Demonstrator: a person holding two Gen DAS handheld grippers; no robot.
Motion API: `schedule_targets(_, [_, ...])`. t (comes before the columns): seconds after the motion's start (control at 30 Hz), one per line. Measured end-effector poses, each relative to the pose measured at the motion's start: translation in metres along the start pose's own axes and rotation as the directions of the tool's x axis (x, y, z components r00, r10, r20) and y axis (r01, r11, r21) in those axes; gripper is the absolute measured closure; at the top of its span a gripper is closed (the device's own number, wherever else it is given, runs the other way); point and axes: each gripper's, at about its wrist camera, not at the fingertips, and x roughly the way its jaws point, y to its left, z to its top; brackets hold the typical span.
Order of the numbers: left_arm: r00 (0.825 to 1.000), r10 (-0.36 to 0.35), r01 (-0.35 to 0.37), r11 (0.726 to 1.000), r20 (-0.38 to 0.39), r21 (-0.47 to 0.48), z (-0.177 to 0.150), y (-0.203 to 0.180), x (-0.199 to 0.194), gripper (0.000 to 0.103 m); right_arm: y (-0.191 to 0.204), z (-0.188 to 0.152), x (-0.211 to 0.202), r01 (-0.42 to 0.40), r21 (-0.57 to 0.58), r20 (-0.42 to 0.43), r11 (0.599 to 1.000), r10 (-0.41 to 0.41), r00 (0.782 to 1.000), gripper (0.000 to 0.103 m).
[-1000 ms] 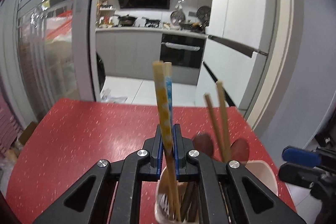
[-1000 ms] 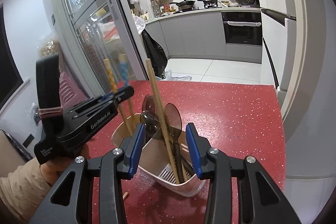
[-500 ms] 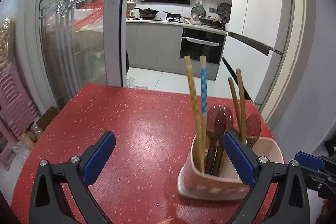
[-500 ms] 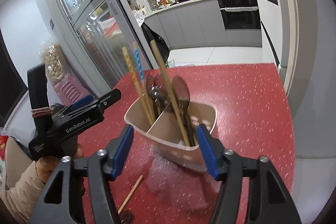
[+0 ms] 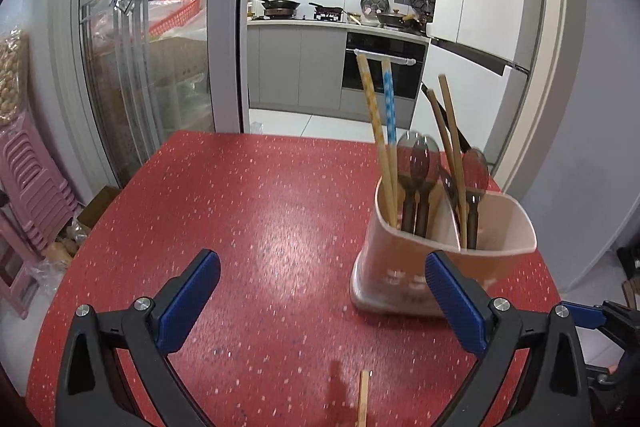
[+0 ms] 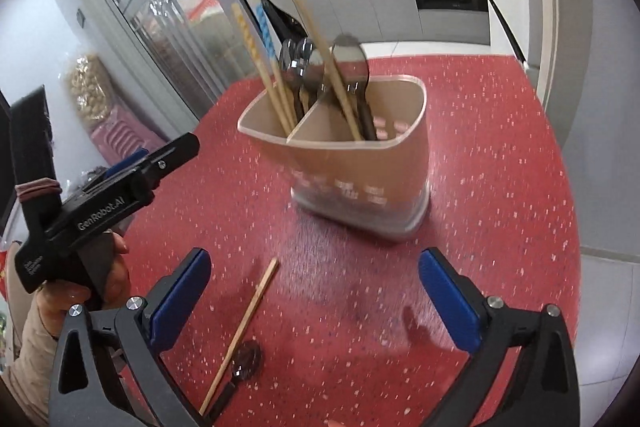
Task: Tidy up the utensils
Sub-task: 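Move both tools back toward the last dark spoon and wooden chopstick, then grasp the dark spoon handle with the right tool while the left tool grasps the wooden chopstick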
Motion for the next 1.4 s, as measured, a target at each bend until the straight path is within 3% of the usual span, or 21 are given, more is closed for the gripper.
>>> schedule_targets(0.17, [1.0,-0.007,0.007,1.0,-0.026,-0.001,-0.017,0.009,-0.008,0.0,0.01,-0.019,0.004,0.018,0.006,-0.031,1.0,-0.018,0.999,0.0])
schedule_targets(0.23, [0.999,-0.007,0.007,1.0,-0.049,0.001,-0.026,0.013,-0.01,0.0,0.012,-0.026,0.009,0.034,0.023,-0.08,0.999,-0.032,0.996,0.0])
schedule_targets(0.43, [0.992,0.008,-0.005,1.0,-0.127,0.018,-0.06,0.029,-0.009,0.0,0.022,-0.058,0.036,0.064,0.05,-0.259,0.997,-0.049,0.965,0.0])
schedule_targets(0.67, [0.979,0.041,-0.038,0.999,-0.202,0.021,-0.098,0.045,-0.008,0.0,0.046,-0.094,0.058,0.099,0.027,-0.358,0.995,-0.083,0.93,0.001])
schedule_targets(0.77, [0.978,0.046,-0.045,0.999,-0.202,0.013,-0.106,0.052,-0.012,0.0,0.058,-0.101,0.061,0.124,0.001,-0.372,0.992,-0.115,0.921,0.006])
schedule_targets(0.93, [0.98,0.048,-0.052,0.999,-0.191,-0.013,-0.113,0.064,-0.021,0.0,0.068,-0.104,0.065,0.18,0.001,-0.389,0.984,-0.166,0.906,0.026])
schedule_targets(1.4, [0.981,0.052,-0.058,0.998,-0.185,-0.024,-0.127,0.072,-0.03,0.0,0.118,-0.119,0.087,0.277,-0.102,-0.376,0.955,-0.295,0.878,0.041])
